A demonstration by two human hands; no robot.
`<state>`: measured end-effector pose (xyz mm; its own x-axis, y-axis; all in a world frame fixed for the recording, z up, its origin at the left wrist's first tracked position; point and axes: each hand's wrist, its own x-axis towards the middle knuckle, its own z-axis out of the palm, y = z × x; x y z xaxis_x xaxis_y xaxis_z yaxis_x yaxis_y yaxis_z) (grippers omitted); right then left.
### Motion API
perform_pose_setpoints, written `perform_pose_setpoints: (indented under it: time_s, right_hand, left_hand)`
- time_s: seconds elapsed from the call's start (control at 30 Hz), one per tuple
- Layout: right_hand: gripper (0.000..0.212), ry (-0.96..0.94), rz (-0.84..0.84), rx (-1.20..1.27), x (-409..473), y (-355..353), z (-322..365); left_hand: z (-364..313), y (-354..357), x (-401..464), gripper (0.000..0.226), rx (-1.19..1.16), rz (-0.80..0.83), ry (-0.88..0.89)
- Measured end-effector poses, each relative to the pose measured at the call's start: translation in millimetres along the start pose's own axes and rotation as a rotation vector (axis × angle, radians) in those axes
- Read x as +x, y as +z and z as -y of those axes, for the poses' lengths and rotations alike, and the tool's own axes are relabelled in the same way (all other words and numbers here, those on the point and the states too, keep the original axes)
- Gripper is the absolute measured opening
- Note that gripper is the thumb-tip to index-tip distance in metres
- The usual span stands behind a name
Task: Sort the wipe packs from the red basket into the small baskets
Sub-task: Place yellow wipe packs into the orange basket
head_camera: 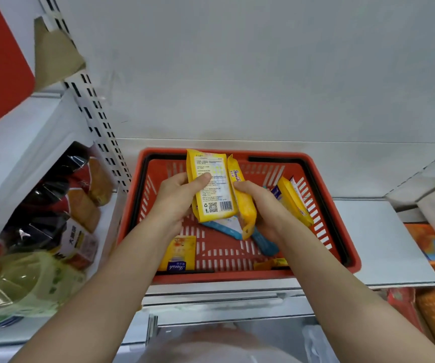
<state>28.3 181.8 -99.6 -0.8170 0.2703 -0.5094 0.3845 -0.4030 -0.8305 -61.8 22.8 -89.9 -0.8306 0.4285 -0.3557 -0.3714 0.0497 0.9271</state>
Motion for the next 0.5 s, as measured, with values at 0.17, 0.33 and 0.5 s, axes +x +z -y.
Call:
perform_pose_setpoints:
  time_s: [0.17,0.33,0.5]
  right_hand:
    - [0.046,-0.054,-0.035,0.048,-14.2,6.0,-6.8]
    - [0.061,-0.152,-0.266,-0.061,-21.0,13.9,-10.4]
    - [0.052,-0.175,-0.357,0.133,-34.7,8.4,-13.8]
  left_hand:
    - [5.2,-5.5,-11.6,0.02,0.021,0.019,0.024]
    - [7.6,-13.7,-16.4,0.014,0.026,-0.023,0.084]
    - [8.6,-14.8,-17.3,0.006,-0.02,-0.047,0.157]
